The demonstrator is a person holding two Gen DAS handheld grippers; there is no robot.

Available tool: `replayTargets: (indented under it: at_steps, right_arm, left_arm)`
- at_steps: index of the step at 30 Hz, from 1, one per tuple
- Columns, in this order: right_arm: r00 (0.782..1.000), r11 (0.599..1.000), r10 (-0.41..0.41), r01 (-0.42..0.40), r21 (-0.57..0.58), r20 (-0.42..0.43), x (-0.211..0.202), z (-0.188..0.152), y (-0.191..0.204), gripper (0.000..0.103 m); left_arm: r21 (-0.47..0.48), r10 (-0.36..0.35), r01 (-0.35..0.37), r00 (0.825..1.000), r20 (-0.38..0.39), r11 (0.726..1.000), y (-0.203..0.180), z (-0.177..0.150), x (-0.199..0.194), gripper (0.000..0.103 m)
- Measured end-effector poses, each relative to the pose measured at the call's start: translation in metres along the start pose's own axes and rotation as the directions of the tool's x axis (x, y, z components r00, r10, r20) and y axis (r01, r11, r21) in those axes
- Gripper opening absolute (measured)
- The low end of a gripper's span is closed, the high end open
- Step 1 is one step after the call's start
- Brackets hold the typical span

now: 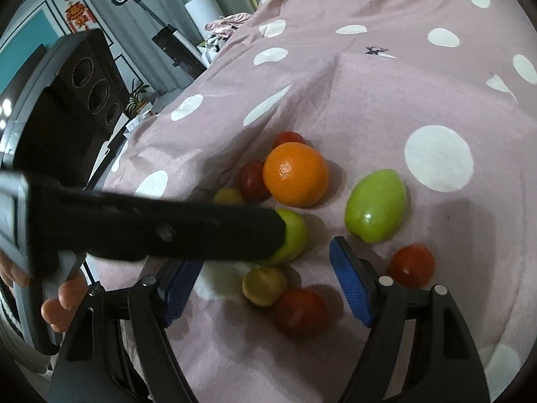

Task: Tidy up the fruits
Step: 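Grasp the large green plum with the right gripper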

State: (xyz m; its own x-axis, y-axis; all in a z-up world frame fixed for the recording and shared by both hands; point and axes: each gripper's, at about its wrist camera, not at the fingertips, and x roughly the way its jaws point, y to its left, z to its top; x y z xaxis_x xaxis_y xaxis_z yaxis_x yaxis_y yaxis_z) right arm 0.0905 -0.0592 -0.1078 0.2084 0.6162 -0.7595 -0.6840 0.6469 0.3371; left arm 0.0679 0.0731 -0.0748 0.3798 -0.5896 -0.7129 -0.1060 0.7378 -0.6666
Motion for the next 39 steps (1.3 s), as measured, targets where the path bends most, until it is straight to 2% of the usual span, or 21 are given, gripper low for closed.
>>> replayTargets:
  at_steps: [5,8,10,14,15,16,23,30,39]
  right_arm:
    - [1.000,1.000,0.021,-0.021,0.003,-0.016,0.007,0.002,-0.003,0.071]
    - [0.999,0.999,0.028,-0.028,-0.021,-0.028,0.011,0.004,-0.001,0.066]
    - [0.999,0.999,0.026,-0.027,-0.027,-0.032,0.013,0.006,0.000,0.060]
    - [0.999,0.999,0.029,-0.030,-0.035,-0.032,0.015,0.007,0.000,0.051]
    - [0.999,0.999,0.032,-0.033,-0.038,-0.034,0.015,0.007,0.000,0.045]
    - [0.999,0.998,0.038,-0.040,-0.046,-0.038,0.017,0.005,0.003,0.044]
    - [1.000,0.999,0.016,-0.016,-0.035,-0.008,0.011,0.002,0.006,0.044]
    - [0.998,1.000,-0.015,0.016,-0.020,0.068,-0.021,-0.006,0.008,0.042]
    - [0.994,0.998,-0.052,0.054,-0.012,0.098,-0.041,-0.021,0.007,0.042]
  left_arm:
    - [0.020,0.037,-0.036,0.999,-0.028,0.999,-0.003,0.000,0.003,0.070]
    - [0.081,0.118,-0.113,0.991,-0.058,0.990,-0.009,0.001,0.011,0.061]
    - [0.124,0.170,-0.159,0.982,-0.077,0.979,-0.011,0.001,0.015,0.056]
    - [0.153,0.194,-0.180,0.978,-0.079,0.972,-0.011,0.000,0.017,0.053]
    - [0.162,0.202,-0.188,0.977,-0.074,0.969,-0.012,-0.001,0.017,0.051]
    - [0.173,0.218,-0.204,0.974,-0.064,0.963,-0.012,-0.003,0.018,0.050]
    - [0.187,0.202,-0.192,0.979,-0.035,0.964,-0.017,-0.009,0.011,0.049]
    - [0.240,0.150,-0.148,0.989,0.008,0.960,-0.040,-0.019,-0.004,0.049]
    - [0.271,0.131,-0.127,0.991,0.000,0.954,-0.060,-0.028,0.003,0.045]
